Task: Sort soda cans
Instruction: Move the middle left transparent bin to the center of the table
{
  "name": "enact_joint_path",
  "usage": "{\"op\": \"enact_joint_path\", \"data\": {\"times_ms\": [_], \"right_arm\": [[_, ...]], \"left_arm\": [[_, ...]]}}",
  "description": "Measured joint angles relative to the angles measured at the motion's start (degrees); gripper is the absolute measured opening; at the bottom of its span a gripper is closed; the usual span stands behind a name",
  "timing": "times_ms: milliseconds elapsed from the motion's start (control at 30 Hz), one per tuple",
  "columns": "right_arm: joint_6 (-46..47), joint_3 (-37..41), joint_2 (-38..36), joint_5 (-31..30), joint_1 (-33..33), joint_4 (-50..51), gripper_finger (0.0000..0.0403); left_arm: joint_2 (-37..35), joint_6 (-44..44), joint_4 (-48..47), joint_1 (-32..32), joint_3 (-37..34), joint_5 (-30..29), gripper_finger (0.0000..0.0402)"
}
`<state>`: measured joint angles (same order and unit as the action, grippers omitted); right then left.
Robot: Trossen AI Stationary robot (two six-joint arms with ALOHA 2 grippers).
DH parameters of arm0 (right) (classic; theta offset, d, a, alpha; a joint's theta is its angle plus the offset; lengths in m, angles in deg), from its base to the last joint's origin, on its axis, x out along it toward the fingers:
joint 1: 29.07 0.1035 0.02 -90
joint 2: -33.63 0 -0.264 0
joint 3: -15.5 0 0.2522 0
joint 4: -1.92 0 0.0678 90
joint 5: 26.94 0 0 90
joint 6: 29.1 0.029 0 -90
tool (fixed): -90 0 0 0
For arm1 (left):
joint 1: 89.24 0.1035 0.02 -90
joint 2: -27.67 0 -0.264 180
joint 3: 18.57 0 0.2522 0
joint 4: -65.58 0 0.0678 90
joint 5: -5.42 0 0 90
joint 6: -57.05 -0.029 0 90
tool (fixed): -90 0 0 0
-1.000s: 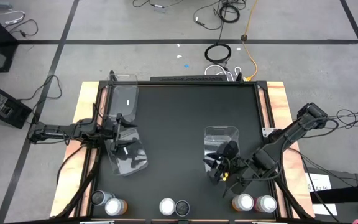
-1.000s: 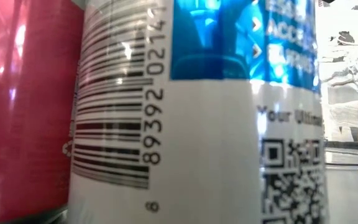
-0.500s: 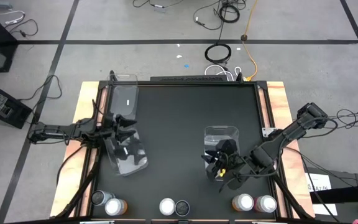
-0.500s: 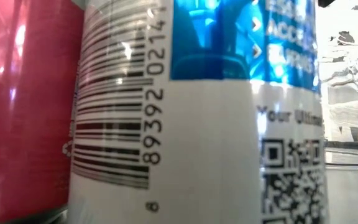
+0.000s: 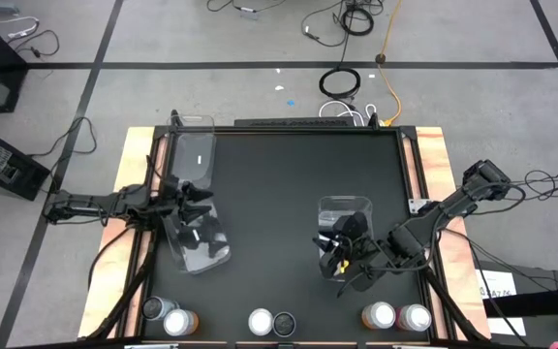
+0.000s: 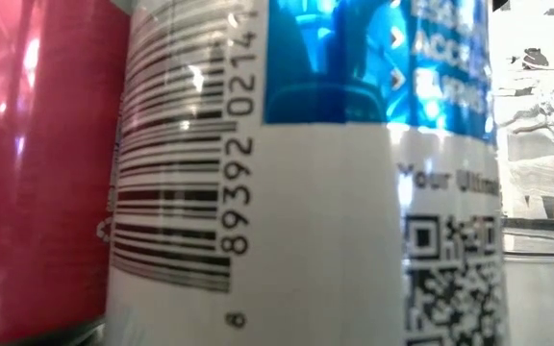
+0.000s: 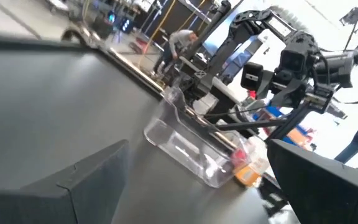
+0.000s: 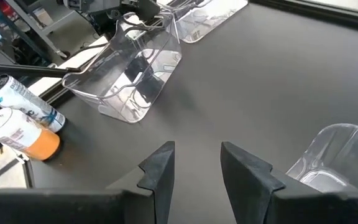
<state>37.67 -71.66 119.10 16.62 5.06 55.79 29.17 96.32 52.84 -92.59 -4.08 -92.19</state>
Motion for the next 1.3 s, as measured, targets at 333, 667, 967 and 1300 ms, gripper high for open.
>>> {"op": "enact_joint_path", "data": {"times_ms": [333, 667, 967, 1300], "right_arm": [[-9.1, 0.0, 0.0, 0.0, 0.0, 0.0, 0.0123], [-16.9, 0.0, 0.0, 0.3, 0.0, 1.6, 0.0123], [-17.0, 0.0, 0.0, 3.8, 0.1, 8.8, 0.0123], [-21.2, 0.0, 0.0, 6.0, 0.1, 12.9, 0.0123]], "left_arm": [[6.2, 2.6, -4.9, 0.0, 8.3, 0.4, 0.0383], [23.9, 0.9, -6.3, 0.0, 22.4, -3.1, 0.0383], [46.4, 4.6, 3.5, -3.8, 31.3, -3.1, 0.0383], [63.0, 6.4, -10.3, -7.8, 46.0, -12.0, 0.0383]]}}
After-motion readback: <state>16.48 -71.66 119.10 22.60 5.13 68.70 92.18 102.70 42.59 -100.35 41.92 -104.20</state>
